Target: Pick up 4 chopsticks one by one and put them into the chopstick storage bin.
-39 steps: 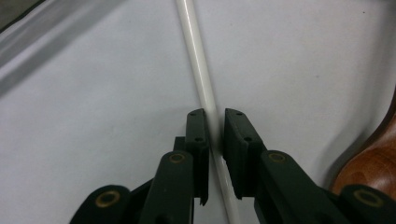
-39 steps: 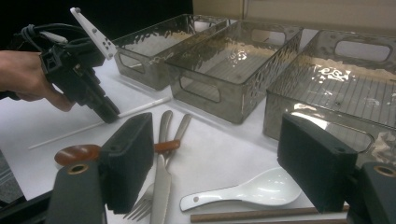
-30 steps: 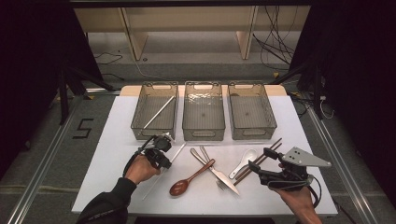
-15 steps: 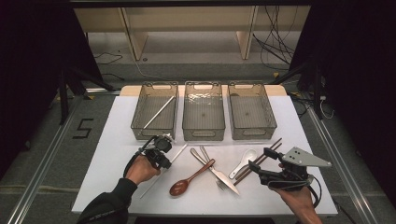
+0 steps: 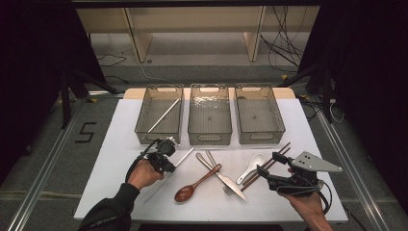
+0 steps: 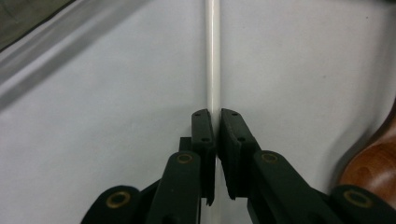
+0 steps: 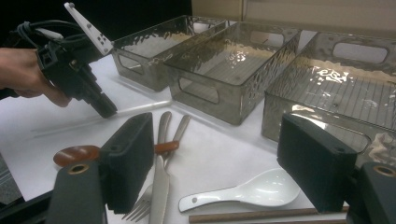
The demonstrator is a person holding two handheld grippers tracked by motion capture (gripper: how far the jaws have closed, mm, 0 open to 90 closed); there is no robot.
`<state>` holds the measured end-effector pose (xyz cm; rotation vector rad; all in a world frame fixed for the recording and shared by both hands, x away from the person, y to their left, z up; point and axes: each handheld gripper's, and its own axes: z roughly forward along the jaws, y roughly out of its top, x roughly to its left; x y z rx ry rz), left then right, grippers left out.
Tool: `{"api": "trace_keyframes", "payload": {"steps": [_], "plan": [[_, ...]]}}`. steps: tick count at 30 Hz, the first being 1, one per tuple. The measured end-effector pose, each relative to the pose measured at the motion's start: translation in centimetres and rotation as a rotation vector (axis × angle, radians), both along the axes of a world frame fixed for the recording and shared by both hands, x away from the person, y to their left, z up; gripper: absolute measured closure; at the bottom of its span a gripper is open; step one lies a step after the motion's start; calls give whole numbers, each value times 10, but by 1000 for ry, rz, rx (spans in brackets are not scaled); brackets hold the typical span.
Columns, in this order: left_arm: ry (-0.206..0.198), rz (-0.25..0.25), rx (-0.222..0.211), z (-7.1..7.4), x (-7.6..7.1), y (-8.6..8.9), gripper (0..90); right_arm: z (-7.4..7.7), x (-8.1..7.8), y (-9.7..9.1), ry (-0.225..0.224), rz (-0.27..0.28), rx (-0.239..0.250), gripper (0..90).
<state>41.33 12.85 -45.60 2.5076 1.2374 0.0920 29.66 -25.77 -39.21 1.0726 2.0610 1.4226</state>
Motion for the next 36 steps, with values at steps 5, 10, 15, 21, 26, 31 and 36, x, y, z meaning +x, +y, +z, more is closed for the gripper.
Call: {"api": "trace_keyframes", "payload": {"steps": [5,10,15,21,26,31,36], "plan": [[1,-18,-22,5,-3,1,842,0,0,0,-1,0,1,282],[-18,-39,-42,16,-7,1,842,0,0,-1,-3,-1,2,282],[-49,-62,-77,32,-12,0,842,0,0,-1,-1,-2,5,282],[-87,-70,-126,47,-15,-2,842,0,0,-1,0,-6,6,282],[-110,-55,-168,59,-10,4,842,-1,1,-1,-1,-7,7,282],[-140,-28,-215,73,0,13,841,-1,1,-2,1,-9,8,282],[-166,10,-256,82,9,23,841,-1,1,-2,1,-9,10,282]]}}
